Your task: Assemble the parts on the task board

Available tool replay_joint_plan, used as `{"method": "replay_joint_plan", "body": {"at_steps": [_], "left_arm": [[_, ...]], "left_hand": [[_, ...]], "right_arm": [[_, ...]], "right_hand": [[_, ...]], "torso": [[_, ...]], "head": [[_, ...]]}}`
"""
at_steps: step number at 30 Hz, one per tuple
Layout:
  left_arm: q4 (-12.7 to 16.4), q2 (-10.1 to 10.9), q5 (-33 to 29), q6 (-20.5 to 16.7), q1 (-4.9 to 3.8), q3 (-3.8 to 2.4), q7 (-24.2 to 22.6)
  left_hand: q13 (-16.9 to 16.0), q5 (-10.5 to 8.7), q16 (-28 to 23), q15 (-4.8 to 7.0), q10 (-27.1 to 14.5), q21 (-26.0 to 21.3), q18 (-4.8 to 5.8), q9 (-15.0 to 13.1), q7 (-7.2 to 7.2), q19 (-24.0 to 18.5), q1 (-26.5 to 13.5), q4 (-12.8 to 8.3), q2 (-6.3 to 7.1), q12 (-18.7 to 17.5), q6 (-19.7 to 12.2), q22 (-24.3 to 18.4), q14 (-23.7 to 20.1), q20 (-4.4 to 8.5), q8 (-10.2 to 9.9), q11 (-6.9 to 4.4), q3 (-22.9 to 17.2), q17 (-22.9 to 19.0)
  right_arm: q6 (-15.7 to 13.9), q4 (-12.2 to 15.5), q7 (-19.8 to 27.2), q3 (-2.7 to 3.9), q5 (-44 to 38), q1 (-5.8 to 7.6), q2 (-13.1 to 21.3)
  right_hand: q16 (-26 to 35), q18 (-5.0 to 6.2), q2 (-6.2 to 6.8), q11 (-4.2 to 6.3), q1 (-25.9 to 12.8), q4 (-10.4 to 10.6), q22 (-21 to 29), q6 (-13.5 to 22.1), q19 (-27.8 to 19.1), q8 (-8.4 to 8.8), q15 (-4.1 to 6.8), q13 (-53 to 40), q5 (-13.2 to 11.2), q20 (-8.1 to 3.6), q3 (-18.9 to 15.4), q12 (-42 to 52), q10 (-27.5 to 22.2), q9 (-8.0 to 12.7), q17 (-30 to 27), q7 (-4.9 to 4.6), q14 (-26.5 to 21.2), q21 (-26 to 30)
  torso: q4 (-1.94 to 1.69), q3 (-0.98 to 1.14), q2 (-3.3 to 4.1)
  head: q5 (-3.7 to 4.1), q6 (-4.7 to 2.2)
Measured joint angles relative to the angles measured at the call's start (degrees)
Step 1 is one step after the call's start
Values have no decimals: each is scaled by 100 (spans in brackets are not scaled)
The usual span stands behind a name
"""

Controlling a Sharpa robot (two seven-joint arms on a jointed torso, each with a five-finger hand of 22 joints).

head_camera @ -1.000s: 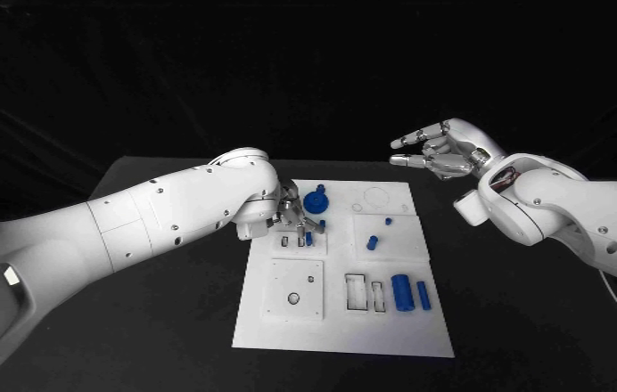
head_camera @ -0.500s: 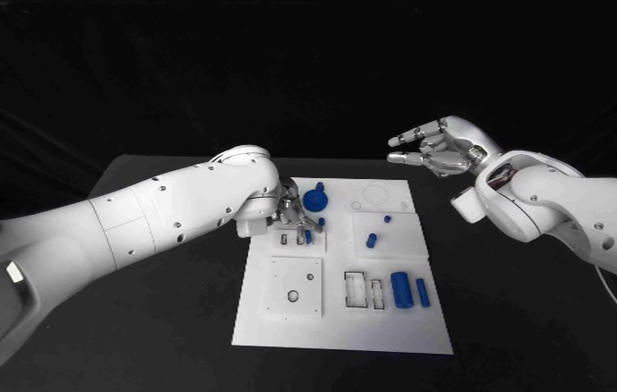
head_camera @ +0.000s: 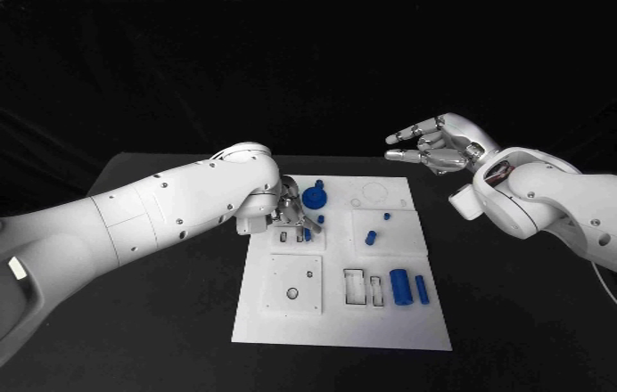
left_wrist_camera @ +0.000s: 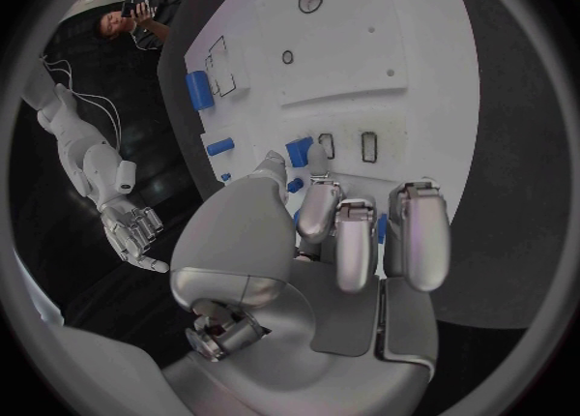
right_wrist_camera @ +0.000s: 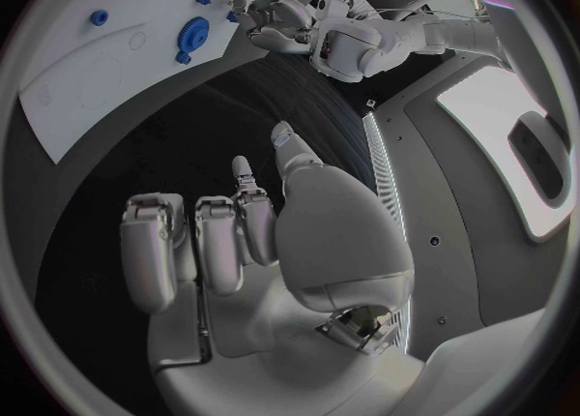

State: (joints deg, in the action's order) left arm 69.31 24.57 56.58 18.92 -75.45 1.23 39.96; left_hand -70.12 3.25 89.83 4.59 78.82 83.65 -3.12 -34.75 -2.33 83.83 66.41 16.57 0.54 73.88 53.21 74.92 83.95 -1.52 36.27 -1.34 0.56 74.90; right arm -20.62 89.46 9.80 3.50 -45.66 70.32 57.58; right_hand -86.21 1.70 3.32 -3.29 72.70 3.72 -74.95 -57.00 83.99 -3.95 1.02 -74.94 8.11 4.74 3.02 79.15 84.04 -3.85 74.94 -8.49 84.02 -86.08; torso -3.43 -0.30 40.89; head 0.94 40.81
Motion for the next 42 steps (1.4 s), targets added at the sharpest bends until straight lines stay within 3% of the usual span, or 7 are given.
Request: {"method": "replay_joint_plan", "body": {"at_steps": [3, 15, 26, 31, 37, 42], "left_arm": [[-4, -6, -3, 2, 0, 0, 0], [-24, -25, -12, 2, 2, 0, 1], [-90, -95, -17, 20, 14, 0, 2], [-126, -110, -22, 34, 16, 0, 2], [-144, -119, -54, 55, 6, -7, 2], [-149, -122, -88, 71, 2, -8, -3]], "left_hand": [[-13, 0, 0, 0, 0, 0, 0, -14, 0, 0, 22, -5, 22, 0, 0, 0, 0, 0, 0, 0, -18, 0], [-29, 0, 0, 0, 20, 0, 0, -96, 0, 0, 230, -29, -91, 0, -41, 0, 0, 0, 28, -20, -279, 4], [-45, 0, 0, 14, 20, 0, 0, -137, 20, 0, 350, -39, -139, 0, -61, -1, 15, 0, 28, -20, -463, 4], [-50, 0, 0, 34, 13, 0, -1, -173, 30, 21, 531, -75, -167, 0, -111, -1, -7, 21, 28, -13, -709, 3], [-53, 115, 0, 53, 11, 0, -1, -192, 49, 21, 793, -205, -146, 0, -156, -1, 13, 21, -25, -53, -1151, 3], [-39, 377, 0, 53, 11, 0, -1, -199, 19, -1, 965, -318, -46, 0, -206, -1, 13, 43, -90, -52, -1609, 3]], "right_arm": [[5, 1, -1, 0, 0, 0, 1], [44, 9, -6, 0, -7, 0, 1], [108, 12, -14, -2, -16, 0, -7], [126, 9, -18, -3, -17, 0, -9], [149, 3, -22, -5, -17, 0, -18], [166, 0, -24, -7, -17, 0, -24]], "right_hand": [[0, 0, 0, 0, 0, 0, 0, 0, 0, 0, 0, 0, 0, 0, 0, 0, 0, 0, 0, 0, 0, 0], [0, 0, 0, 0, 0, -16, 1, 0, 0, 0, 0, 0, 0, 0, -15, -22, 0, 0, -1, 0, 0, 0], [0, 0, 0, 0, 0, 0, 2, 0, 0, 0, 0, 0, 0, 0, -32, -22, 0, 0, -2, 0, 0, 0], [0, 0, 0, 0, 0, 0, 2, 0, 0, 0, 0, 0, 0, 0, -32, -22, 0, 0, -2, 0, 0, 0], [0, 0, 0, 0, 0, 0, 3, 0, 0, 0, 0, 0, 0, 0, -32, -22, 0, 0, -2, 0, 0, 0], [0, 0, 0, 0, 0, 0, 3, 0, 0, 0, 0, 0, 0, 0, -32, -22, 0, 0, -2, 0, 0, 0]], "torso": [[-2, -1, 0], [-2, 2, -1], [-4, -1, 1], [-5, 0, 1], [-6, 3, -2], [-5, 3, -2]], "head": [[2, 5], [13, 13], [82, 19], [56, 31], [26, 38], [21, 38]]}}
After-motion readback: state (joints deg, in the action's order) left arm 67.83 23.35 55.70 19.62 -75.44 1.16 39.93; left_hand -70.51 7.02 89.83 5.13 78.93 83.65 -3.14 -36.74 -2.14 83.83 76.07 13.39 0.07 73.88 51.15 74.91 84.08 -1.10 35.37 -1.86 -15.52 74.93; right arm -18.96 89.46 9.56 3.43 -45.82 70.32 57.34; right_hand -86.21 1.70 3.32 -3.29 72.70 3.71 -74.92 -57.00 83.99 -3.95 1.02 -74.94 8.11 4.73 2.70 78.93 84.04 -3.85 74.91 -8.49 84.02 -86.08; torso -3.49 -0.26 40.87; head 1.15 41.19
